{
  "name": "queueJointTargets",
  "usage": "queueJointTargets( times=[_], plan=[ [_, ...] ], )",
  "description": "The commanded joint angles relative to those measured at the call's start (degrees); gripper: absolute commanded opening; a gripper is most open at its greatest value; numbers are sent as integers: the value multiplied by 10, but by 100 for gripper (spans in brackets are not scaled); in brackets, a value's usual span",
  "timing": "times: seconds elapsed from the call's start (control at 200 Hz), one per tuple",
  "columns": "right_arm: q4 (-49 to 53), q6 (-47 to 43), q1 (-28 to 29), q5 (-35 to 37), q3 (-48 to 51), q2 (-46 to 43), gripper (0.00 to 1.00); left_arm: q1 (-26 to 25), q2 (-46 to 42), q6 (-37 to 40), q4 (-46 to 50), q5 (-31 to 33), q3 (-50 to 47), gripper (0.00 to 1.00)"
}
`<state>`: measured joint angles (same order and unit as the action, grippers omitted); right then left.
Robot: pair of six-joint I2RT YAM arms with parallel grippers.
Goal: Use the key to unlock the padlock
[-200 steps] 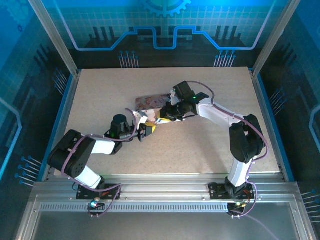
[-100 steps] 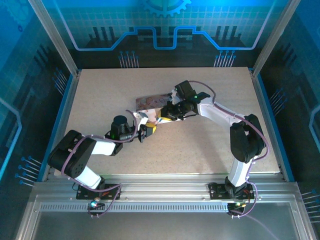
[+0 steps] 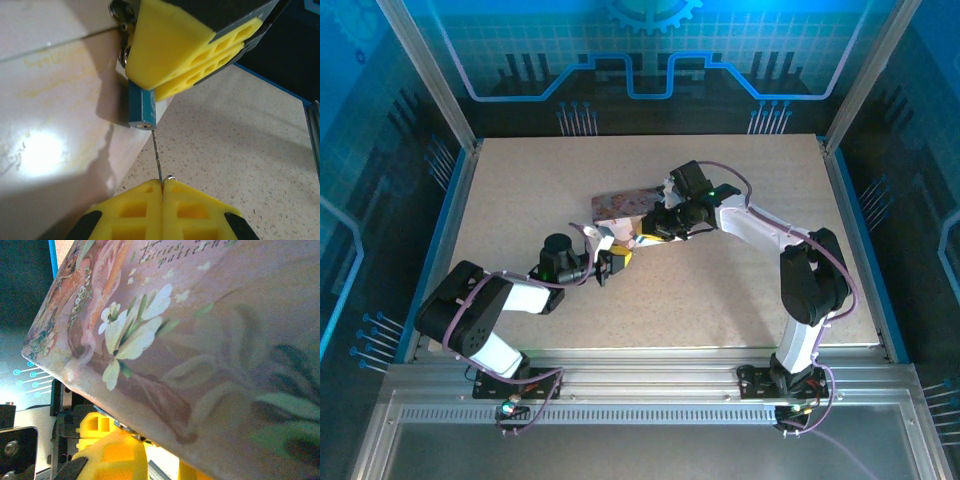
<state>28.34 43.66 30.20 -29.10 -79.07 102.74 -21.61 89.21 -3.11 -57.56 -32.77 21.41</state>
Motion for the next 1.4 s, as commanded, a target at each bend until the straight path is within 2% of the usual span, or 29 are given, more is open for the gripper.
queueJointTargets(
  times=[0.0, 0.43, 0.935, 1.396],
  plan=[
    [-11, -5, -10, -28, -5, -26, 0, -4, 5, -10, -34, -1, 8, 0],
    [-17, -3, -10, -30, 2, -31, 0, -4, 40, -16, -54, 1, 13, 0],
    [-26, -2, -11, -36, 13, -35, 0, -3, 17, -25, -50, -4, 13, 0],
    [-42, 6, -11, -57, 20, -39, 0, -3, 62, -48, -84, -14, 29, 0]
  ],
)
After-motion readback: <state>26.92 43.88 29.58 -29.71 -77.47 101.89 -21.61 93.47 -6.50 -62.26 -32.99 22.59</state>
